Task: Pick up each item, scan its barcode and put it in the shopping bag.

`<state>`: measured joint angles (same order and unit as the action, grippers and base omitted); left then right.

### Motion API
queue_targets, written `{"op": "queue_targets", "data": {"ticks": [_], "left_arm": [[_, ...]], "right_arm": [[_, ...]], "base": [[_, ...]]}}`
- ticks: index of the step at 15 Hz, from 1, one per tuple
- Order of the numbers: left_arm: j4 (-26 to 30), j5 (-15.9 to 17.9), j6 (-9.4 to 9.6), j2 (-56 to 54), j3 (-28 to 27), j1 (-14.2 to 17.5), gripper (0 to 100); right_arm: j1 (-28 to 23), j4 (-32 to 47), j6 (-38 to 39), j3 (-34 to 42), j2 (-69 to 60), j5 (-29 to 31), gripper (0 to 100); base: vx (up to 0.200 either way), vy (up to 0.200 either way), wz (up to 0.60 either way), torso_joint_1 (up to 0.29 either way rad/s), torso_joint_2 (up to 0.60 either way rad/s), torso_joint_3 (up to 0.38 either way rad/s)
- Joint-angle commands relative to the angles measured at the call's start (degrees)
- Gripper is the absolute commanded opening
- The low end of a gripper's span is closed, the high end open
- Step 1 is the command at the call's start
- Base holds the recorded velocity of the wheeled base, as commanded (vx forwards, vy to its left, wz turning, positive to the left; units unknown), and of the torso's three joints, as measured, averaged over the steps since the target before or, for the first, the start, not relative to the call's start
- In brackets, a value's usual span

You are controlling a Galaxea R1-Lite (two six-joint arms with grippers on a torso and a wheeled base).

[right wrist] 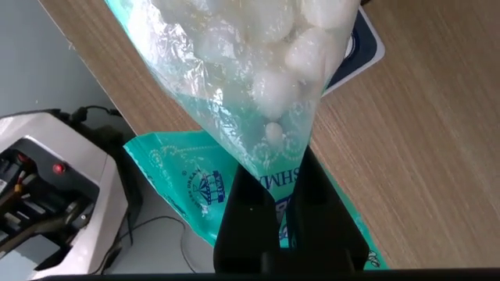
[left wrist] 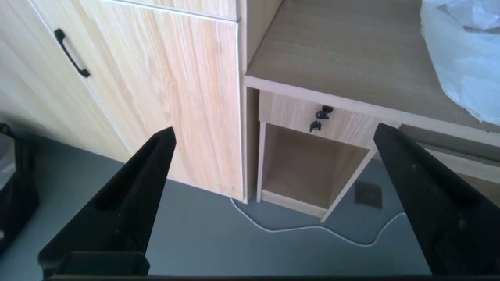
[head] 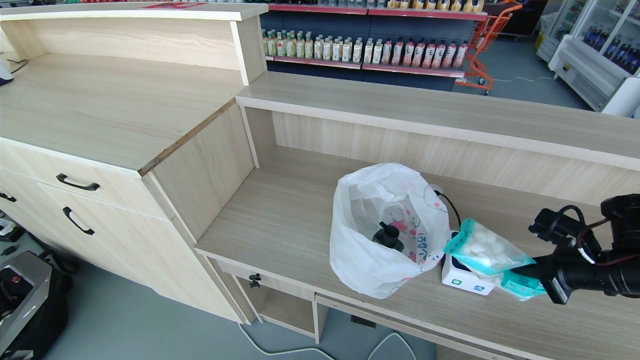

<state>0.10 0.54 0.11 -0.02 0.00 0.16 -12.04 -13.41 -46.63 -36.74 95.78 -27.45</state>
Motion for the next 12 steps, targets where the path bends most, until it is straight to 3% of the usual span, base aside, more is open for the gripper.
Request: {"op": "queue_targets", "data": {"ticks": [1, 4, 7, 12], "left_arm": [[-0.01, -0.01, 0.07, 0.02, 0.00, 0.02, 100], [-0.01, -0.01, -0.02, 0.02, 0.00, 0.02, 100], [-0.01, -0.01, -0.02, 0.02, 0.00, 0.02, 100], [-0.01, -0.01, 0.07, 0.02, 0.00, 0.02, 100]], "right_arm": [[-0.26, 0.14, 0.66, 0.18, -5.17, -0.06, 0], [-0.79, -0.04, 6.64, 1.23, -16.59, -0.06, 0], [-1.32, -2.23, 7.43, 2.29, -20.72, 0.12, 0], [-1.23, -7.33, 8.66, 2.64, -19.84, 0.21, 0]], "base": [[0.000, 0.000, 0.00, 0.000, 0.00, 0.000], [0.000, 0.000, 0.00, 0.000, 0.00, 0.000], [0.000, 0.000, 0.00, 0.000, 0.00, 0.000], [0.000, 0.000, 0.60, 0.001, 0.00, 0.004]]}}
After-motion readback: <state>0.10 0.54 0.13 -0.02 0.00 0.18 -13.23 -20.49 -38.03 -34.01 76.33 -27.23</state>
